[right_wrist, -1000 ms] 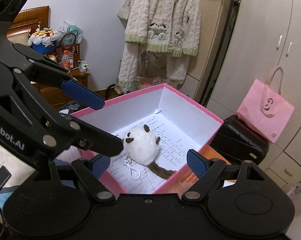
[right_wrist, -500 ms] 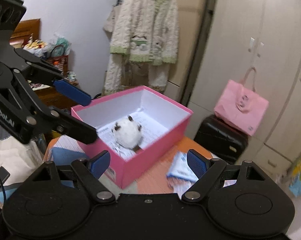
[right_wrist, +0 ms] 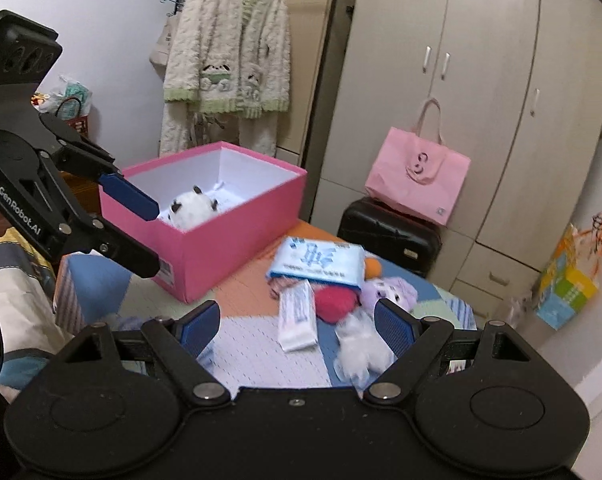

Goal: Organize soft objects
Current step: 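Move the left tool to the white medicine box while the right tool grasps the mesh bath puff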

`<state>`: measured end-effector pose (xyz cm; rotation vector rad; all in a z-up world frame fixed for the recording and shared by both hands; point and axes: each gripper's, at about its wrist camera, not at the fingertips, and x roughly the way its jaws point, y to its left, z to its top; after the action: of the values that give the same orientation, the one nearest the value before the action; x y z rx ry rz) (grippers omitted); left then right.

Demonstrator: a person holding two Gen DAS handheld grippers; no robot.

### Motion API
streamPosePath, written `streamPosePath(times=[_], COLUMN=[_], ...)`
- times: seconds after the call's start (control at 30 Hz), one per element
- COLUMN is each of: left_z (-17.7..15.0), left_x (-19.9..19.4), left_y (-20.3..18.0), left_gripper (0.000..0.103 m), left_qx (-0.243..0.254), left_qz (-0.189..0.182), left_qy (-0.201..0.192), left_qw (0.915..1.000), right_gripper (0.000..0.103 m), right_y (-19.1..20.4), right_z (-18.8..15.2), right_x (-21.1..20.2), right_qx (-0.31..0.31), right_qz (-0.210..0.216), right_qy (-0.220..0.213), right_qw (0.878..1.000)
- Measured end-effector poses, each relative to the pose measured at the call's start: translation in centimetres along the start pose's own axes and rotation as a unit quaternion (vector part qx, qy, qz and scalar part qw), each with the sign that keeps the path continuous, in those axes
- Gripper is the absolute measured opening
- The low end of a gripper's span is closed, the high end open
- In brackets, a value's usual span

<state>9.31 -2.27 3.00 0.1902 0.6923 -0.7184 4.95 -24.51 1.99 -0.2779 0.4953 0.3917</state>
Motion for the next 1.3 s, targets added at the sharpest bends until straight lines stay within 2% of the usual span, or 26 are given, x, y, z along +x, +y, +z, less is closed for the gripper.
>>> streamPosePath(times=[0.1,0.37,0.57,0.73,0.9,1.07,1.3], left_z=[-0.2,0.0,-0.5,-0.7,-0.1,0.1,0.8], left_x=[1.4,6.3,10.0,11.6,13.3,15.6,18.2], left_y=[-0.6,-0.8,-1.0,-2.2,-2.3,-1.5,0.5], left_gripper=[0.076,0.076,0.076,0.076,0.076,0.076,0.076], left_qx=[0.005,-0.024,-0.033,-0.01,-0.029,-0.065,-0.118], left_qz=[0.006,0.02,0.071,0.119,0.095,0.118,0.11], left_qy=[-0.004,-0.01,-0.031,-0.06,-0.052,-0.051,-0.042], left_qw=[1.0,0.9995,0.9964,0.991,0.9937,0.9896,0.9859], right_gripper=[0.088,0.088,0.088,0.088,0.088,0.088,0.088], right_y=[-0.8,-3.7,-4.9,-6.0,-7.0,-7.5,-7.3], right_z=[-1.4,-4.6,-6.2,-7.1,-7.5,-7.5,-7.7], right_x=[0.8,4.4,8.2,11.1,12.8,13.9,15.6], right_qx=[0.012,0.056,0.066,0.074,0.08,0.09,0.078], right_qz=[0.001,0.002,-0.012,-0.019,-0.028,-0.022,-0.03], right_qy=[0.009,0.008,0.007,0.01,0.005,0.002,0.019], right_qw=[1.0,0.998,0.998,0.997,0.996,0.996,0.996])
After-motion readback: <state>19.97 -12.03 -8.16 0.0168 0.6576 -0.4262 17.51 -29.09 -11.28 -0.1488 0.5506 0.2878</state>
